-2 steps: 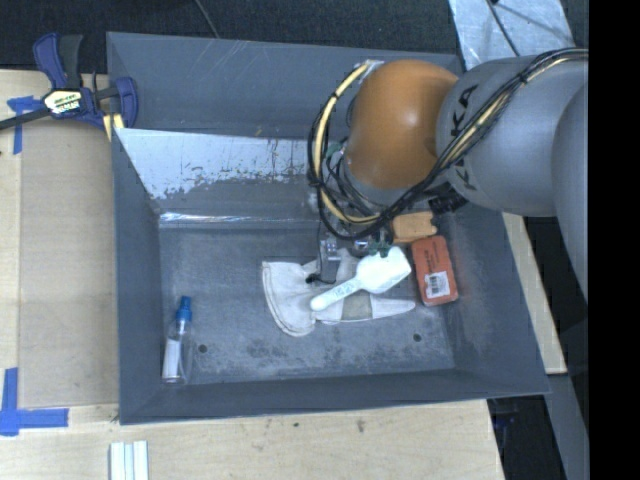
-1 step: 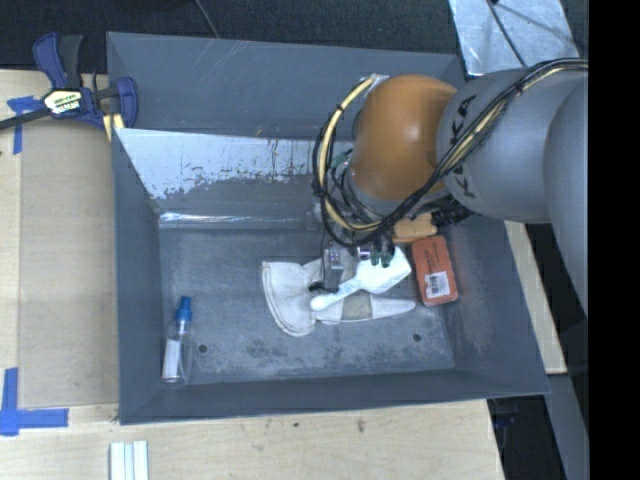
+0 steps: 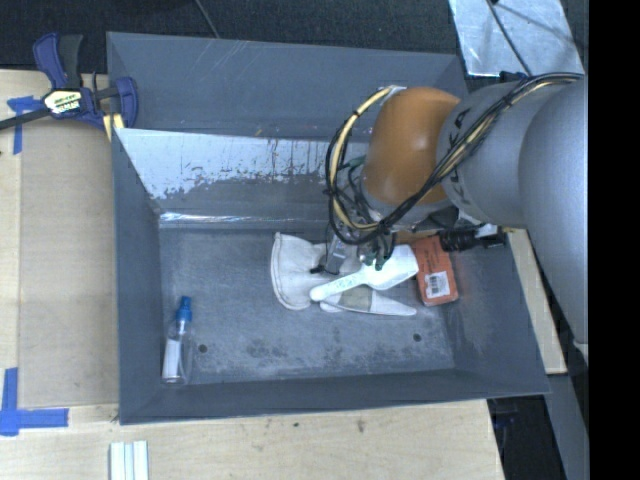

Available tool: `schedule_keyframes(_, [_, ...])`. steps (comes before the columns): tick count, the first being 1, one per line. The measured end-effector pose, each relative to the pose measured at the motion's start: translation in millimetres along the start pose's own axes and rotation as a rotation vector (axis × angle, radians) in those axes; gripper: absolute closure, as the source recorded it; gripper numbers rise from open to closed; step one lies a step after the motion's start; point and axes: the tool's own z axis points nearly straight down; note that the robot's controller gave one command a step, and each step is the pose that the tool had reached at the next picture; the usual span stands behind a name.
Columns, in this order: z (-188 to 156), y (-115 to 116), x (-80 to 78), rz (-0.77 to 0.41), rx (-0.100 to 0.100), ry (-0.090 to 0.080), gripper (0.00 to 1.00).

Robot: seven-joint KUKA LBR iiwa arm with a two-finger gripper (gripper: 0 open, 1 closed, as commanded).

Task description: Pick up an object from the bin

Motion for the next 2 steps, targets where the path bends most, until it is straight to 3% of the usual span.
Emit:
schedule_keyframes(1, [0, 0, 0.0, 0.001, 0.000, 0.000, 1.00])
schedule_keyframes(2, [-144, 2, -1.7, 0.010, 0.000, 0.000, 1.00])
